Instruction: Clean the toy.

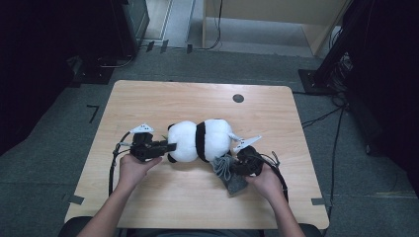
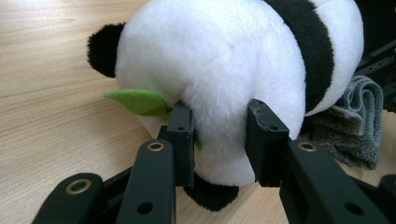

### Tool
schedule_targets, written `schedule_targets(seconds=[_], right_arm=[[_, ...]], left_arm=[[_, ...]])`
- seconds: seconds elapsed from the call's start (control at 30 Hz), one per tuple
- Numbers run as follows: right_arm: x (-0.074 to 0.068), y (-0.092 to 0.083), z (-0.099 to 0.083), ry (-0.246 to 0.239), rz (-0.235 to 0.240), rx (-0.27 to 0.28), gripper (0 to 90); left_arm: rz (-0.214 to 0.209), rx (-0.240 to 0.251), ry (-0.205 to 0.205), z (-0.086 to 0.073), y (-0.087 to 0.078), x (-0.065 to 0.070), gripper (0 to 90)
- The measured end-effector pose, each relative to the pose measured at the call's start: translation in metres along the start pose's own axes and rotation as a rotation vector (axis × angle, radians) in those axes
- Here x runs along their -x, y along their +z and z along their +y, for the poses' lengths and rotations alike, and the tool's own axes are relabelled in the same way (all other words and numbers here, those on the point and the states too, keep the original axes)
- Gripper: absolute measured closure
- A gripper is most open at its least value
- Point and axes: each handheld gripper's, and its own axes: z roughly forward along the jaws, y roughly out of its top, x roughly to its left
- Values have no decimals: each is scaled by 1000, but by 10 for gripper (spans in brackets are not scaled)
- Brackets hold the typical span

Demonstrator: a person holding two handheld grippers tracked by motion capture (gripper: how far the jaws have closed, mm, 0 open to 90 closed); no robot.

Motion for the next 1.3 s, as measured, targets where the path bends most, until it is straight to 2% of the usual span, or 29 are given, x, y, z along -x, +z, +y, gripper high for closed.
schedule_targets(seconds=[0.1, 0.17, 0.27, 0.33, 0.47, 0.63, 0.73, 0.83, 1.0, 1.17, 1.3], right_arm=[[-1, -9, 1, -8, 36, 13, 766], [-6, -19, 4, -35, 57, 44, 766], [-17, -36, 14, -60, 106, 153, 765], [-26, -43, 22, -86, 116, 213, 765], [-43, -42, 42, -134, 90, 270, 765], [-56, -31, 66, -168, 21, 301, 764], [-60, -19, 76, -168, 3, 301, 762], [-63, -4, 78, -164, -32, 261, 763], [-66, 11, 68, -186, -52, 243, 772], [-72, 29, 58, -200, -61, 173, 776], [-71, 43, 53, -207, -68, 110, 777]], left_arm=[[1, -2, -10, 0, -1, -1, 662], [-4, 0, -14, 0, -1, -1, 664], [-3, 2, -5, 0, 0, 0, 666], [-2, 1, -5, 1, 0, 0, 667], [-4, 1, -7, 1, -1, 1, 668], [-4, 1, -7, 1, -1, 1, 670], [-3, 3, -8, 1, -1, 1, 671], [-3, 4, -4, 1, 0, 2, 672], [-3, 5, 0, 1, 0, 2, 672], [-2, 1, -1, 1, 0, 1, 673], [-3, 3, -4, 1, 1, 0, 673]])
